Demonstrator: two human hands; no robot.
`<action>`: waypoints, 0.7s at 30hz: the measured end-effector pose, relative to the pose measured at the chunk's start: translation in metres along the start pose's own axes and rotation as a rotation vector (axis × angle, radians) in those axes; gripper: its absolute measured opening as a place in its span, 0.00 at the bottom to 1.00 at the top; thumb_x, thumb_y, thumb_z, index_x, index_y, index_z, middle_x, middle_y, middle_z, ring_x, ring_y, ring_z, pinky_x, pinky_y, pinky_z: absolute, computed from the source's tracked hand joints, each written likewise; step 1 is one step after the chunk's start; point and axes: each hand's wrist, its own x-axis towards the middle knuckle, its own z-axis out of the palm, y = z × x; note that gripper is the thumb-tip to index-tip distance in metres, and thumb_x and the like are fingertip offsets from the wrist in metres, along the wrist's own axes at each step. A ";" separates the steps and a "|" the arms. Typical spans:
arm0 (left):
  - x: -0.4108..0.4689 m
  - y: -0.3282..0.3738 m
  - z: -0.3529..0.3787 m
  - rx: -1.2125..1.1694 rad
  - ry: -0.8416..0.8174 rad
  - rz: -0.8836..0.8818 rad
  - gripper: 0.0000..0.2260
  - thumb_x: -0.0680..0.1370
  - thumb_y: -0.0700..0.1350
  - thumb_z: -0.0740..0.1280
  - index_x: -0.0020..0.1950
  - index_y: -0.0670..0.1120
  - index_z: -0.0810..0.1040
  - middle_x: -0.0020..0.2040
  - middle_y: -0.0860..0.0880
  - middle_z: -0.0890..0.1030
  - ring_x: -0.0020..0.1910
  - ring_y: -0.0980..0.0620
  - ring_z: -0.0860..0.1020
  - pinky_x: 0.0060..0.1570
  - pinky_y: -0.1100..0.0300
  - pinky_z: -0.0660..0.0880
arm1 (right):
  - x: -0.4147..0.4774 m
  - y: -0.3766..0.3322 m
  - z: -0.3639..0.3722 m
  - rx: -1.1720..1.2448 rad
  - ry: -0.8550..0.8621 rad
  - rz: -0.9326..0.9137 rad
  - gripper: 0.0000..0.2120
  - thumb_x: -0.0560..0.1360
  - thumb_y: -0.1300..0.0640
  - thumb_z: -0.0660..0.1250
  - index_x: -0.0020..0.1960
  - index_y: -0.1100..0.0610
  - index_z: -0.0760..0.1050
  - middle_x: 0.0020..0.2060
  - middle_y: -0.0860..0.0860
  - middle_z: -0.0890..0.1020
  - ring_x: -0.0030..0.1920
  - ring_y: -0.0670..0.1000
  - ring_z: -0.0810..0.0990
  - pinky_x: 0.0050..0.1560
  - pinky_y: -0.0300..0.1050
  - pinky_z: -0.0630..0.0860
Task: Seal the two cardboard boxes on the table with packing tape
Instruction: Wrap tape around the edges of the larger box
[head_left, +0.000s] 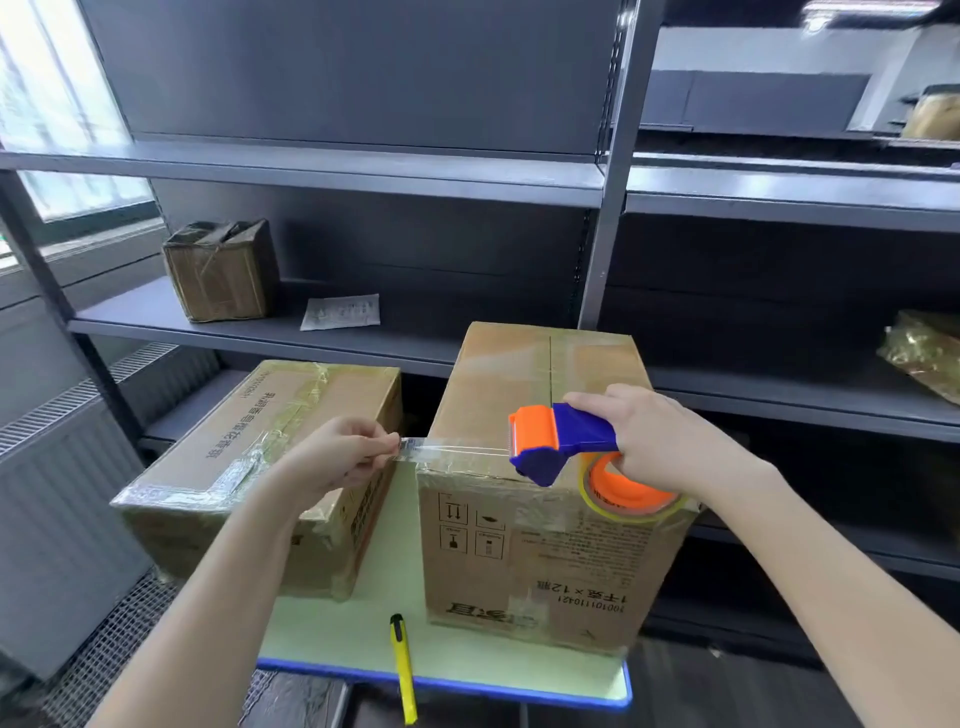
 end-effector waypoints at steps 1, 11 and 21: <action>0.002 -0.002 0.003 0.006 0.024 0.002 0.10 0.78 0.42 0.66 0.37 0.42 0.72 0.27 0.50 0.71 0.21 0.57 0.61 0.19 0.68 0.57 | 0.001 -0.001 0.001 -0.010 -0.005 -0.003 0.32 0.74 0.62 0.61 0.73 0.42 0.57 0.47 0.47 0.69 0.45 0.49 0.69 0.43 0.42 0.69; 0.013 -0.009 0.015 0.018 0.126 0.126 0.13 0.78 0.46 0.65 0.36 0.43 0.71 0.29 0.49 0.68 0.25 0.55 0.61 0.27 0.65 0.59 | -0.001 -0.002 0.007 0.025 -0.021 0.015 0.36 0.74 0.61 0.62 0.73 0.36 0.52 0.45 0.47 0.69 0.43 0.48 0.71 0.40 0.41 0.69; 0.020 -0.034 -0.002 0.148 0.204 0.127 0.11 0.78 0.47 0.65 0.39 0.42 0.74 0.30 0.49 0.72 0.23 0.57 0.63 0.24 0.66 0.59 | -0.001 0.023 0.005 -0.102 -0.019 0.029 0.35 0.73 0.58 0.61 0.71 0.32 0.52 0.41 0.42 0.67 0.45 0.49 0.70 0.42 0.42 0.67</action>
